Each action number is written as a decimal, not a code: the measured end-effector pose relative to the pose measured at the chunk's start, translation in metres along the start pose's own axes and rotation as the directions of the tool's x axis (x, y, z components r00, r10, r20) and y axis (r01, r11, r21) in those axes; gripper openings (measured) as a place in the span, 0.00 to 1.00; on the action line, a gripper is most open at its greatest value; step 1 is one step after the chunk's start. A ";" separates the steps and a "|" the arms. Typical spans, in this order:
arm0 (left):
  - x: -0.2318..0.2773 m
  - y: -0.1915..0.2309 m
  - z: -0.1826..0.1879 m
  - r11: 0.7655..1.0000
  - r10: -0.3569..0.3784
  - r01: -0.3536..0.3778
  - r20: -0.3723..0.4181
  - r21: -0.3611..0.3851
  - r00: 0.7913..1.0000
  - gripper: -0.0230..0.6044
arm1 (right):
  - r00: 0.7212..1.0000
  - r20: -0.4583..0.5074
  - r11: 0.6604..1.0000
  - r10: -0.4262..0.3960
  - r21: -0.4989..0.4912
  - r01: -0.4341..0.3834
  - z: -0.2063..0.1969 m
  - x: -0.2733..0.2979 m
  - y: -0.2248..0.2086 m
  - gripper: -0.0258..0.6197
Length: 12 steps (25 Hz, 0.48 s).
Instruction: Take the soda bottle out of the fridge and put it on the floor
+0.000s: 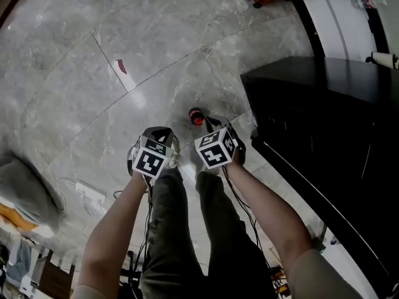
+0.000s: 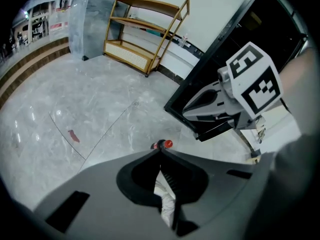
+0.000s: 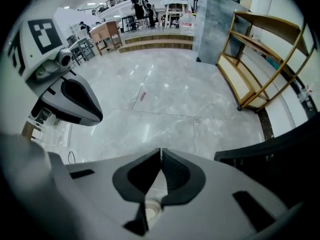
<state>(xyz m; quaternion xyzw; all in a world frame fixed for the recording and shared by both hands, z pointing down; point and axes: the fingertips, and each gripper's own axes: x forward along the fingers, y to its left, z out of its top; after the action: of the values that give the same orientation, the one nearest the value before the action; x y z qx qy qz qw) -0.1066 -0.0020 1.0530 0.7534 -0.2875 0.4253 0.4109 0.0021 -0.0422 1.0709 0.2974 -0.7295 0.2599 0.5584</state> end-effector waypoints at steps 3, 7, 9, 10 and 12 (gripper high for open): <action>-0.023 -0.011 0.011 1.000 0.002 -0.002 0.011 0.015 1.000 0.05 | 0.999 0.046 0.999 -0.002 0.041 0.000 0.013 -0.034 -0.005 0.04; -0.058 -0.028 0.027 0.998 0.017 -0.019 0.040 0.055 0.999 0.05 | 0.994 0.111 0.995 -0.001 0.100 -0.010 0.019 -0.084 -0.006 0.04; -0.079 -0.039 0.035 0.996 0.027 -0.031 0.050 0.083 0.998 0.05 | 0.988 0.151 0.990 -0.008 0.138 -0.013 0.022 -0.111 -0.009 0.04; -0.089 -0.046 0.040 0.996 0.024 -0.029 0.057 0.090 0.998 0.05 | 0.986 0.166 0.987 -0.014 0.161 -0.013 0.022 -0.126 -0.011 0.03; -0.111 -0.061 0.050 0.996 0.007 -0.014 0.076 0.093 0.997 0.05 | 0.981 0.190 0.982 -0.031 0.191 -0.005 0.026 -0.156 -0.017 0.03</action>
<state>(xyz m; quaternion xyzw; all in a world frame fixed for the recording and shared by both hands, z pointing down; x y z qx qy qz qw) -0.0913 -0.0057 0.9178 0.7857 -0.2867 0.4117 0.3619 0.0284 -0.0495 0.9144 0.3779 -0.7497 0.2949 0.4562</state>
